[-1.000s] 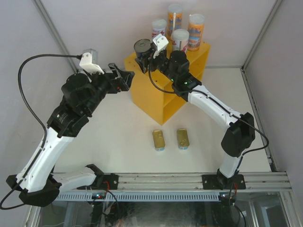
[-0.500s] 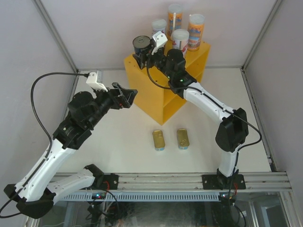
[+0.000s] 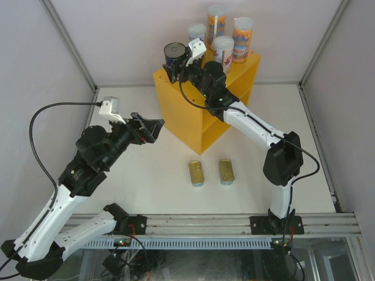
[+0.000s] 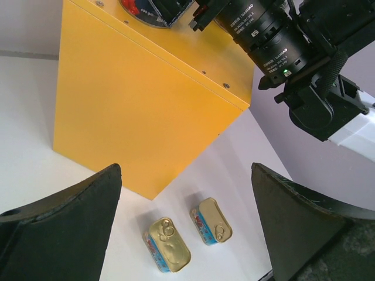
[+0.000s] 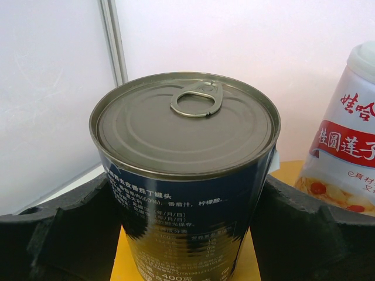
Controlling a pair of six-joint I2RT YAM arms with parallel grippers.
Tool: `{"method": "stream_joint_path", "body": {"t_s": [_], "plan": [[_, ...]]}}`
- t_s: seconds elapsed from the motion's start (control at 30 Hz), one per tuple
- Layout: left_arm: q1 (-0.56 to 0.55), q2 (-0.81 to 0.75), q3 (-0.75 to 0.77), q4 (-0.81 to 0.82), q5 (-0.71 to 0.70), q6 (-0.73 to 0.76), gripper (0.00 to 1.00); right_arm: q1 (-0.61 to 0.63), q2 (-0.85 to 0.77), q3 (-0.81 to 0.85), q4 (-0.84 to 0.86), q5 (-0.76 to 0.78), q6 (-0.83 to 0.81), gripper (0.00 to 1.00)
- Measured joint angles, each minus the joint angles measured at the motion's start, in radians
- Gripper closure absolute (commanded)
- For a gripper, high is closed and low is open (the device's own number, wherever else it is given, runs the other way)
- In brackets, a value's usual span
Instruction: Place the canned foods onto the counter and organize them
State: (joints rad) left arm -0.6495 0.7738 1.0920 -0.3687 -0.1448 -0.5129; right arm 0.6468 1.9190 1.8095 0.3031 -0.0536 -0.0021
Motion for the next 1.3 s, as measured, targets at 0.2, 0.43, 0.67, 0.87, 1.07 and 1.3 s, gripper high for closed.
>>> {"method": "stream_joint_path", "body": {"t_s": [0.2,0.43,0.67,0.87,1.07,1.3], "plan": [[0.0,-0.011,-0.002,-0.01,0.002,0.0,0.0,0.005,0.005,0.011,-0.009,0.027,0.002,0.21],[0.0,-0.008,-0.031,-0.019,0.009,0.0,0.0,0.01,0.01,0.011,-0.105,0.045,-0.009,0.13],[0.0,-0.017,-0.049,-0.026,0.01,0.002,0.0,0.015,0.007,0.009,-0.133,0.063,-0.012,0.1],[0.0,-0.027,-0.081,-0.021,0.01,0.003,0.0,0.034,-0.049,-0.039,-0.157,0.08,-0.031,0.1],[0.0,-0.033,-0.124,-0.014,0.01,0.003,0.0,0.055,-0.124,-0.097,-0.18,0.101,-0.041,0.09],[-0.001,-0.057,-0.175,-0.014,0.009,0.0,0.0,0.083,-0.226,-0.179,-0.183,0.124,-0.043,0.09]]}}
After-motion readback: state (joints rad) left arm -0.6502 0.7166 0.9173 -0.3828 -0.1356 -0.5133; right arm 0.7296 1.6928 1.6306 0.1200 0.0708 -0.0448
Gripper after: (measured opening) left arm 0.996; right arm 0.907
